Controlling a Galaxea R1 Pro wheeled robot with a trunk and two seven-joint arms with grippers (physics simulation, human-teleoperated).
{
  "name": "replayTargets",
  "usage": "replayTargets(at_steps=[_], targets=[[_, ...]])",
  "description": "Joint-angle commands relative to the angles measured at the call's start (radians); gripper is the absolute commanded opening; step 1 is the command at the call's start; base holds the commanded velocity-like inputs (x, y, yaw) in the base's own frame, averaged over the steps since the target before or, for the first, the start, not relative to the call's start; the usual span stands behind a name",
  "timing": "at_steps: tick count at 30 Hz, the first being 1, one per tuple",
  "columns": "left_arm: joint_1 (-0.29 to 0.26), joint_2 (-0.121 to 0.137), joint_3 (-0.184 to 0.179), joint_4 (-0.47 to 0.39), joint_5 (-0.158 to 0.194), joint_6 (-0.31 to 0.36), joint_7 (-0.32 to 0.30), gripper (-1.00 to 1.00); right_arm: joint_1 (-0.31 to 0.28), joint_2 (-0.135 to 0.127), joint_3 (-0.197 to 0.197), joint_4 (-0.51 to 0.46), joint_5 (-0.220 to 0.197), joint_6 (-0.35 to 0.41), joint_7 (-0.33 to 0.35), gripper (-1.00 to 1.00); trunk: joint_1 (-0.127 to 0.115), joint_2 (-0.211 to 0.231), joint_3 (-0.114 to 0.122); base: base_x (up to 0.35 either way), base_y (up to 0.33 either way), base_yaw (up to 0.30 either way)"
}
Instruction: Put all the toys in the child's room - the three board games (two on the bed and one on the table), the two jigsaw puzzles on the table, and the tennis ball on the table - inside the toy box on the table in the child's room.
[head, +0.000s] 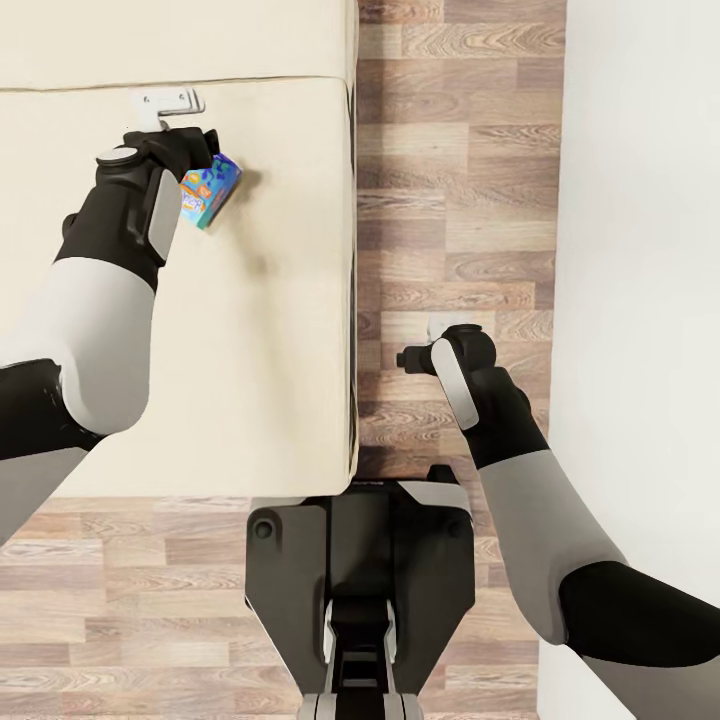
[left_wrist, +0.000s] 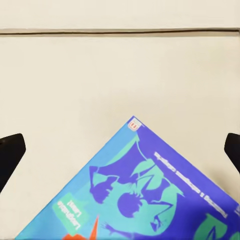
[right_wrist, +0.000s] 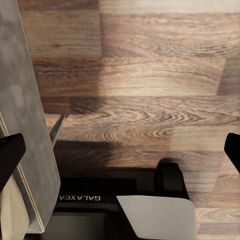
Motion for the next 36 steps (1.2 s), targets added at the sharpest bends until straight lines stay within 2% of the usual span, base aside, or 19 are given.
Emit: replayTargets(at_steps=[1, 27, 36], targets=[[0.000, -0.002, 0.005, -0.001, -0.010, 0.005, -0.002, 1.00, 0.000, 0.000, 0.001, -0.001, -0.010, 0.003, -0.010, 1.00, 0.001, -0.002, -0.002, 0.000, 0.000, 0.000], [0.000, -0.005, 0.009, 0.001, -0.008, 0.004, 0.002, 1.00, 0.001, 0.000, 0.003, -0.001, -0.011, 0.003, -0.010, 1.00, 0.001, -0.002, -0.005, 0.000, 0.000, 0.000], [-0.008, -0.004, 0.012, 0.037, -0.009, 0.009, 0.004, 1.00, 0.001, 0.000, 0.003, -0.002, -0.011, 0.002, -0.010, 1.00, 0.001, -0.002, -0.005, 0.000, 0.000, 0.000]])
